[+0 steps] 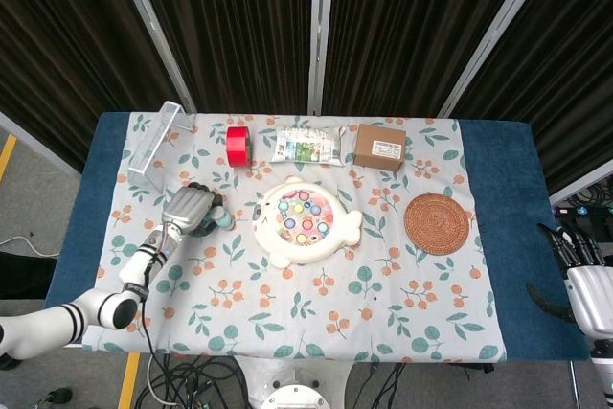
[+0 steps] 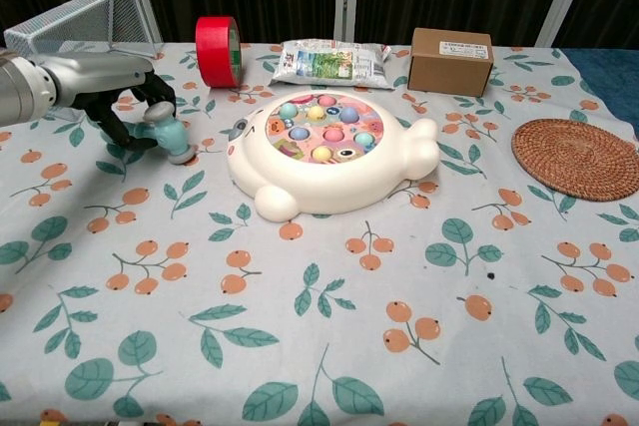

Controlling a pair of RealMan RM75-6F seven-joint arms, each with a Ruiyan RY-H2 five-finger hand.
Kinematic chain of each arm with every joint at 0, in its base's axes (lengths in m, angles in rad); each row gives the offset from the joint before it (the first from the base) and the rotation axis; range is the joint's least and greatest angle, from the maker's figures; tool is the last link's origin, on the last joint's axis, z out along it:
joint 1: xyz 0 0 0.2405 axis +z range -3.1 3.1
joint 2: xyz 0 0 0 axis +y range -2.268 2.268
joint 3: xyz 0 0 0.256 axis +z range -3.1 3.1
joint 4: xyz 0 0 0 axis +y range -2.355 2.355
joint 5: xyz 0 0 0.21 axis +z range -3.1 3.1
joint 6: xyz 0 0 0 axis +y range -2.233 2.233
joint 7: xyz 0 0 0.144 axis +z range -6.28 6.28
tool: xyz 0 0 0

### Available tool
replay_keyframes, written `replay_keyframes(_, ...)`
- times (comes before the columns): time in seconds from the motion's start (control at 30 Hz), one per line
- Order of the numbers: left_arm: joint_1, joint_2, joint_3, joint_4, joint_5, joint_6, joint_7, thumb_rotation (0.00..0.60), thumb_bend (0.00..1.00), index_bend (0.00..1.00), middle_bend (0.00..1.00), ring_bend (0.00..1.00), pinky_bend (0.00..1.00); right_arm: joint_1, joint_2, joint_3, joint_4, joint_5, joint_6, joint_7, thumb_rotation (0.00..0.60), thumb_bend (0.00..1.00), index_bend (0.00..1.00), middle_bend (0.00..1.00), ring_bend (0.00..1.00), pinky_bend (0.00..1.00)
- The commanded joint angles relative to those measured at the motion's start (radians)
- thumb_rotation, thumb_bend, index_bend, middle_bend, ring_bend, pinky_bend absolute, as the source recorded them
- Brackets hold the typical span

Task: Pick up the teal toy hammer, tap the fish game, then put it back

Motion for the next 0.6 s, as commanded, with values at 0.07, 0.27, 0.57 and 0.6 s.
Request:
replay_keyframes(0.07,0.0,-0.005,0.001,0.006,-0.002,0.001,-0.002,0.6,0.41,0.49,0.43,0.27,0.22,-0.003,0.0,0.0,0.001,0.001,0.003,0.001,0.6,0.18,0.06,0.17,0.0,0.0)
replay_keyframes(0.27,0.006,-0.013,0.003,0.015,0.005,0.013,-0.018,0.6,0.47,0.51,0.45,0.29,0.24,-0.005,0.001,-0.001,0.001,-0.002,0.007,0.001,0.6,0.18,0.06,0.17,0.0,0.0)
replay_keyframes(0.57,0.038,0.018,0.002,0.012,0.084,0.066,-0.103,0.6,0.55,0.56,0.51,0.36,0.39,-0.01,0.002,-0.001,-0.002,-0.006,0.016,-0.003,0.6,0.18,0.06,0.17,0.0,0.0)
replay_keyframes(0.6,0.04,0.025,0.001,0.012,0.094,0.068,-0.117,0.6,0.56,0.56,0.52,0.37,0.4,-0.01,0.002,-0.001,-0.002,-0.007,0.017,-0.003,0.6,0.18,0.06,0.17,0.0,0.0)
